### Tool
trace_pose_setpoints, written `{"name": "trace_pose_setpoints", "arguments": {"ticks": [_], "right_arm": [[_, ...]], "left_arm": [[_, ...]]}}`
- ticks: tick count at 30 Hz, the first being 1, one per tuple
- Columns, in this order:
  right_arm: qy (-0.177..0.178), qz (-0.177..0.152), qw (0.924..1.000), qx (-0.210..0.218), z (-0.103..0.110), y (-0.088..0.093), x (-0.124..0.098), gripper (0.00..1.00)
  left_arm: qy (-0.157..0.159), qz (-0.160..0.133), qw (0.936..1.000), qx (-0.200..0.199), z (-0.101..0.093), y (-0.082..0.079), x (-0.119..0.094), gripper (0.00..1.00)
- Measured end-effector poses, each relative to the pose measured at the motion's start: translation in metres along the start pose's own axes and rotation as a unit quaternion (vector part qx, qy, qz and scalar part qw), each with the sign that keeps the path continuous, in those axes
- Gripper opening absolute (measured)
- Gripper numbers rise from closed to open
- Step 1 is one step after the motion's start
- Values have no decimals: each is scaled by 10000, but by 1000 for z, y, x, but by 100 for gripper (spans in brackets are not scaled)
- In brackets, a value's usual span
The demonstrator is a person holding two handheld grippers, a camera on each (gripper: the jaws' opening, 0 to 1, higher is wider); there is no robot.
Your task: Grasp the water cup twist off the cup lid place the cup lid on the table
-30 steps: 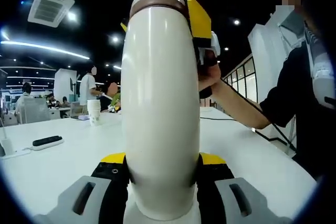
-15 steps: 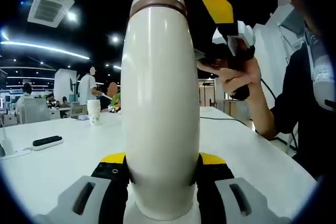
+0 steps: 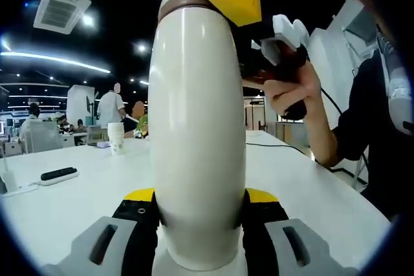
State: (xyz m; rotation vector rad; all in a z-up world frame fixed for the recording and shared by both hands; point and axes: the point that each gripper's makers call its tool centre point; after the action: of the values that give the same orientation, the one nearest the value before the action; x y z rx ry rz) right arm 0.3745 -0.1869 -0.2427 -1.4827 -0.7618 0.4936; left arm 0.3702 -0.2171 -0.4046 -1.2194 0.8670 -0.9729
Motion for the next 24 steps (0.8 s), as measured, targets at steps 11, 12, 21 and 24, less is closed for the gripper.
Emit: {"name": "trace_pose_setpoints", "arguments": {"ticks": [11, 12, 21, 24], "right_arm": [[-643, -34, 9978, -170, 6, -5, 0, 48], [-904, -52, 9956, -233, 8, -5, 1, 48], [-2695, -79, 9628, 170, 13, -3, -3, 48], [-2964, -101, 9548, 206, 13, -3, -2, 48]], "left_arm": [[7, 7, 10000, 2, 1, 0, 0, 52], [7, 8, 10000, -6, 1, 0, -1, 52], [22, 6, 10000, 5, -1, 0, -1, 51], [22, 12, 10000, -8, -3, 0, -1, 51]]}}
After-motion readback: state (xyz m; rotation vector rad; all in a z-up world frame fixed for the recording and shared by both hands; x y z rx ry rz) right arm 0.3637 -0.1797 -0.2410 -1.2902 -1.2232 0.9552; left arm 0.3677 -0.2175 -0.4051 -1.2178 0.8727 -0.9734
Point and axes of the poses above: the point that each gripper's makers call its tool centre point, and the gripper's own axes: x roughly forward along the fingers, z roughly to its left, y roughly out of its underside, and after that the axes turned 6 degrees about x, right-handed
